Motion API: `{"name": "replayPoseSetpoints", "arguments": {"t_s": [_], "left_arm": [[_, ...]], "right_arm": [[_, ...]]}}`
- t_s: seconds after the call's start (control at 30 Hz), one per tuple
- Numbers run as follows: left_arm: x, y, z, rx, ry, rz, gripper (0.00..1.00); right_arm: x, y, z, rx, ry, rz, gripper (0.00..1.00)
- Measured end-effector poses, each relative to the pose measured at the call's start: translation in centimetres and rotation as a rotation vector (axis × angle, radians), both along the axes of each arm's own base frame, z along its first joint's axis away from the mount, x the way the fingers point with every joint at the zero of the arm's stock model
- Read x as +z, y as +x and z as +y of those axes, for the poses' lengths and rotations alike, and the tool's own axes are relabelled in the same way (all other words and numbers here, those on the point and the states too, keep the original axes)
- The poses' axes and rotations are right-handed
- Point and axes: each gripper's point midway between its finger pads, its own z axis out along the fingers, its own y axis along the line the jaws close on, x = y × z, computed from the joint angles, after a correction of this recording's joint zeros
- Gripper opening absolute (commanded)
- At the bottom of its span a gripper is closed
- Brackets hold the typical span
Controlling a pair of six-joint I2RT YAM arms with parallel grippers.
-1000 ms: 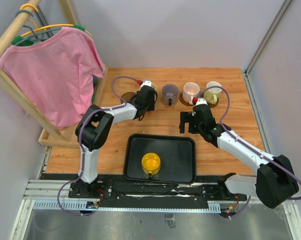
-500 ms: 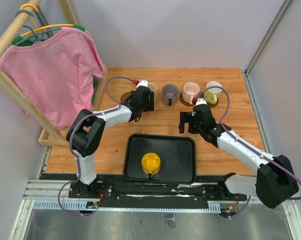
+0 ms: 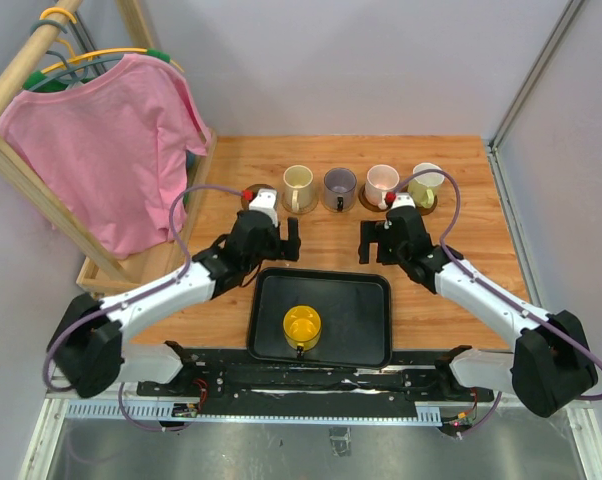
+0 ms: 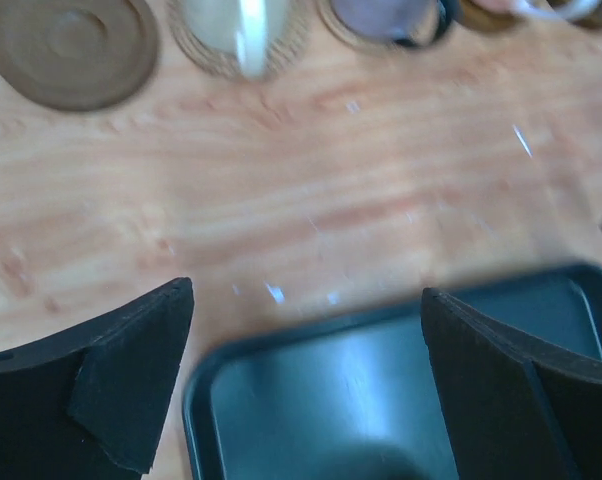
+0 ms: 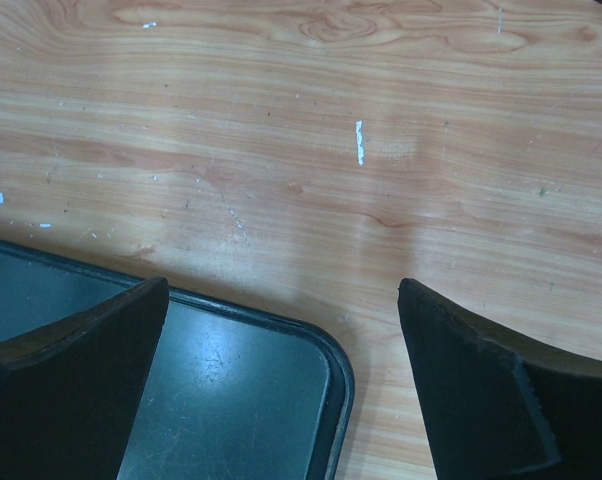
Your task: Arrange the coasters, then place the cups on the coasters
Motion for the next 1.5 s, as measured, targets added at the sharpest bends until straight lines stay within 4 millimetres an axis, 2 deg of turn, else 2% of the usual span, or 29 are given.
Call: {"name": "replayPoseSetpoints", "arguments": {"t_s": [0.1,0.23,0.4,0.47,0.57,0.73,0.83,0.93,1.13,1.5], "left_arm": [[-0.2,-4.2,-0.2,-0.082,-0.044,0.018,1.00],[0.6,-8.4,-0.1,-0.165,-0.092,0.032,1.00],[3.3,-11.6,-0.5,-0.239,-0.183,0.017,1.00],[3.4,-12.7,-0.9,-0.263,-0.202,0.035,1.00],[2.1,-14.5,-1.9,-0.306,-0.194,0.088,1.00],[-2.0,-17.7,-3.0,-0.366,-0.085,0.210,1.00],[-3.7,-18.7,-3.0,-0.373,-0.030,0.259,1.00],[-4.4,-19.3,-3.0,-0.378,-0.012,0.282,1.00],[-4.9,-20.6,-3.3,-0.408,-0.010,0.299,1.00],[-5.6,-22.9,-4.1,-0.491,0.014,0.305,1.00]], "right_arm": [[0.4,0.3,-0.1,-0.008,-0.004,-0.009,0.99],[0.2,0.6,-1.0,-0.041,-0.018,0.001,0.99],[-0.8,0.7,-3.1,-0.115,-0.023,0.048,0.99],[-1.0,0.8,-3.7,-0.138,-0.014,0.061,0.99],[-1.6,0.5,-4.2,-0.151,-0.009,0.081,0.99],[-2.7,-0.5,-4.5,-0.146,-0.015,0.124,1.00],[-3.2,-1.0,-4.5,-0.140,-0.017,0.145,1.00],[-3.8,-1.6,-4.6,-0.133,-0.018,0.164,0.99],[-4.5,-2.5,-4.2,-0.104,0.001,0.190,0.98],[-4.9,-3.0,-3.5,-0.069,0.031,0.197,0.98]]}}
